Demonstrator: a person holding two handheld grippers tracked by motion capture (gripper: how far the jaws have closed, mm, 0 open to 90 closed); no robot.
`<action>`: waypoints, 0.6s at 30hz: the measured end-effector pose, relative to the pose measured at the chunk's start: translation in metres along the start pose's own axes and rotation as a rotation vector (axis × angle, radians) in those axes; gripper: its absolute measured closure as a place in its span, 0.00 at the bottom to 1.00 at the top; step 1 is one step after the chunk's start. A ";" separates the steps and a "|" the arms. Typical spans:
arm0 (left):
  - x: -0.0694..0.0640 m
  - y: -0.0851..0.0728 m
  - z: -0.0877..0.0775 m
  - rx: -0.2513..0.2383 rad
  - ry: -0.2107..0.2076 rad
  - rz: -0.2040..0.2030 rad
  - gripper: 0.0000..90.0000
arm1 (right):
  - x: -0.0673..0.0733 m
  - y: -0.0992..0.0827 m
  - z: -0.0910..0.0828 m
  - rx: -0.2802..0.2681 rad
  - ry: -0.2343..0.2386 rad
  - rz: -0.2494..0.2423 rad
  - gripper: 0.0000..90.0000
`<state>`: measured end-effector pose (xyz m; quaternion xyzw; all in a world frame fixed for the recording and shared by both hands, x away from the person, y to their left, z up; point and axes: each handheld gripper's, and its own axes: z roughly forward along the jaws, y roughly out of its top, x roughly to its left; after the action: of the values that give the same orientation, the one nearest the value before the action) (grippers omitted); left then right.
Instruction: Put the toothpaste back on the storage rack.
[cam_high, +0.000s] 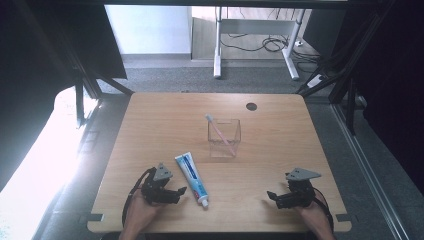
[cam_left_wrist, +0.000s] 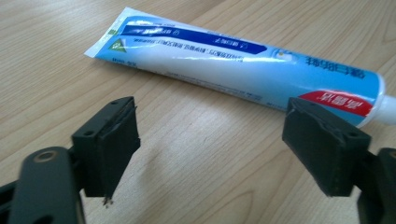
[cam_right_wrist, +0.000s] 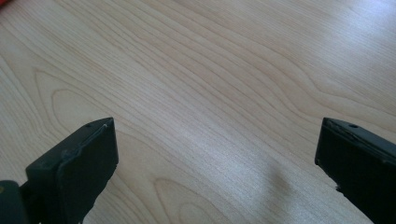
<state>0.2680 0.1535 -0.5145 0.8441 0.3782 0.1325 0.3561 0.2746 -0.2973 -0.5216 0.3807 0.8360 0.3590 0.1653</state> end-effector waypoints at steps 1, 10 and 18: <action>0.000 0.001 0.000 -0.002 -0.001 0.000 0.24 | 0.000 0.000 0.000 0.000 -0.001 0.000 0.00; -0.004 0.008 -0.002 -0.012 -0.037 0.027 0.37 | -0.001 -0.002 0.004 0.015 -0.006 -0.010 0.00; -0.008 0.019 -0.001 -0.014 -0.061 0.042 0.54 | -0.002 -0.003 0.004 0.017 -0.008 -0.008 0.00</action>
<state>0.2720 0.1397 -0.5001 0.8530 0.3483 0.1168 0.3708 0.2761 -0.2985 -0.5266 0.3802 0.8398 0.3498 0.1666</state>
